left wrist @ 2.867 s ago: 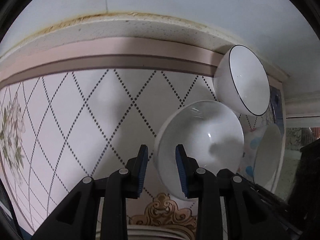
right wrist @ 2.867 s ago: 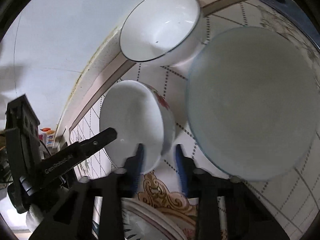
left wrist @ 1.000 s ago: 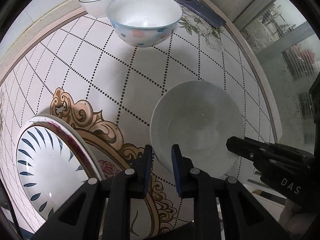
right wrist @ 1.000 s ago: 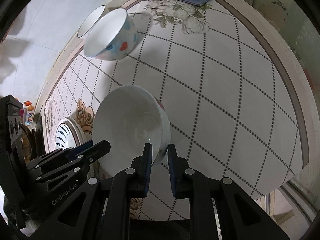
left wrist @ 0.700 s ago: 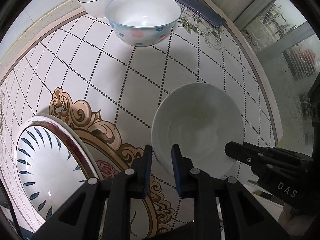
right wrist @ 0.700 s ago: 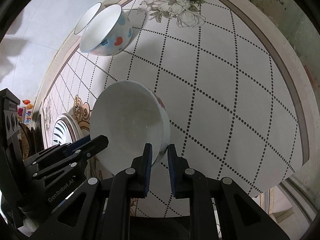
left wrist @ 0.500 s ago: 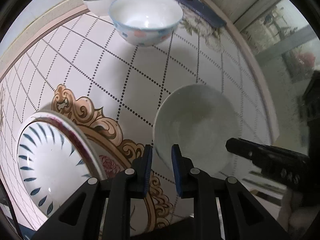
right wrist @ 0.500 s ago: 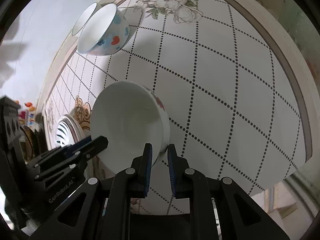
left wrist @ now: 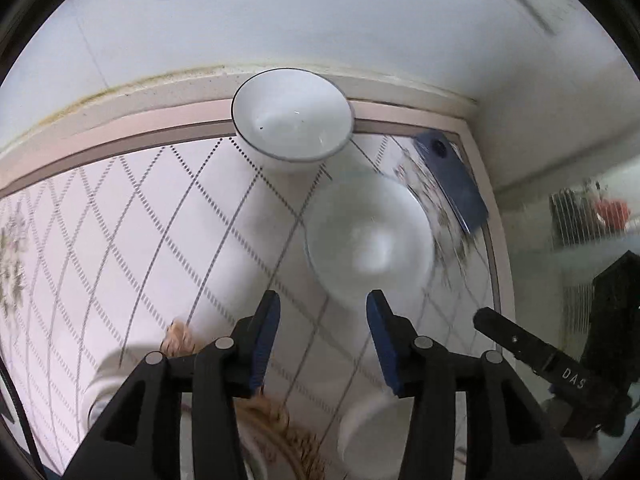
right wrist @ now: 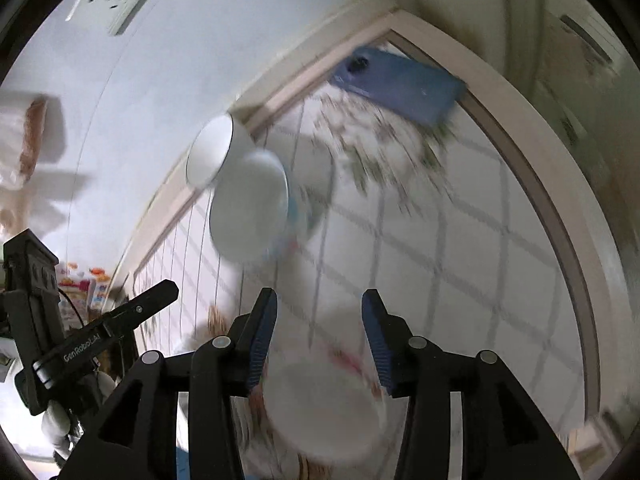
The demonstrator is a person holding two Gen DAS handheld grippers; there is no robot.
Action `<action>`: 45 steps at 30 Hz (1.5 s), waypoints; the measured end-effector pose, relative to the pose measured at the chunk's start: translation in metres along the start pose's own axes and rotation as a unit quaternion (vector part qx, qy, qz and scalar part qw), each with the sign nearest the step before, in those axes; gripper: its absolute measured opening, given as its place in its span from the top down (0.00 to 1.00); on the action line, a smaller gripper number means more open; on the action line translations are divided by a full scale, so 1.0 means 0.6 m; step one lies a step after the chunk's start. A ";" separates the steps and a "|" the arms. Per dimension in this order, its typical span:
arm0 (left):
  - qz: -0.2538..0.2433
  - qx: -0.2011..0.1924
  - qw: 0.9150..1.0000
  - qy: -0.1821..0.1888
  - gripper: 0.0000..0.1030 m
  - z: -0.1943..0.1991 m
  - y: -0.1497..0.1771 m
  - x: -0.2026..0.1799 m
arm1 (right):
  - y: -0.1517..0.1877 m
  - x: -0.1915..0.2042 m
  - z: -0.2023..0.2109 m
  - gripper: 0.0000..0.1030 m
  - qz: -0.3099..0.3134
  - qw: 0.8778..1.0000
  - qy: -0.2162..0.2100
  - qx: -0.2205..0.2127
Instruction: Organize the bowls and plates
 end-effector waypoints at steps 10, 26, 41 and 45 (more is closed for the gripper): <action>0.041 0.063 0.997 0.023 0.72 -0.122 -0.047 0.022 | -0.104 0.042 -0.141 0.59 -0.007 0.999 -0.025 0.035; -0.034 0.017 0.999 -0.012 0.87 -0.061 -0.029 -0.028 | -0.084 0.062 -0.120 0.84 0.046 0.999 0.015 0.011; -0.091 0.015 0.995 0.030 0.87 0.053 0.105 -0.107 | 0.031 0.053 0.068 0.84 0.074 0.997 0.014 -0.032; -0.108 0.028 0.993 0.029 0.87 0.046 0.151 -0.115 | 0.080 0.033 0.094 0.84 0.075 0.997 0.018 -0.027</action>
Point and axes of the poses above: each gripper's, at about its wrist camera, not at the fingertips, and z roughly against the way its jaws point, x to its left, y to its underside, the point moved 4 cm from there along -z, roughly the way its jaws point, and after that the axes turned 6 degrees about -z, right-handed, at the moved point
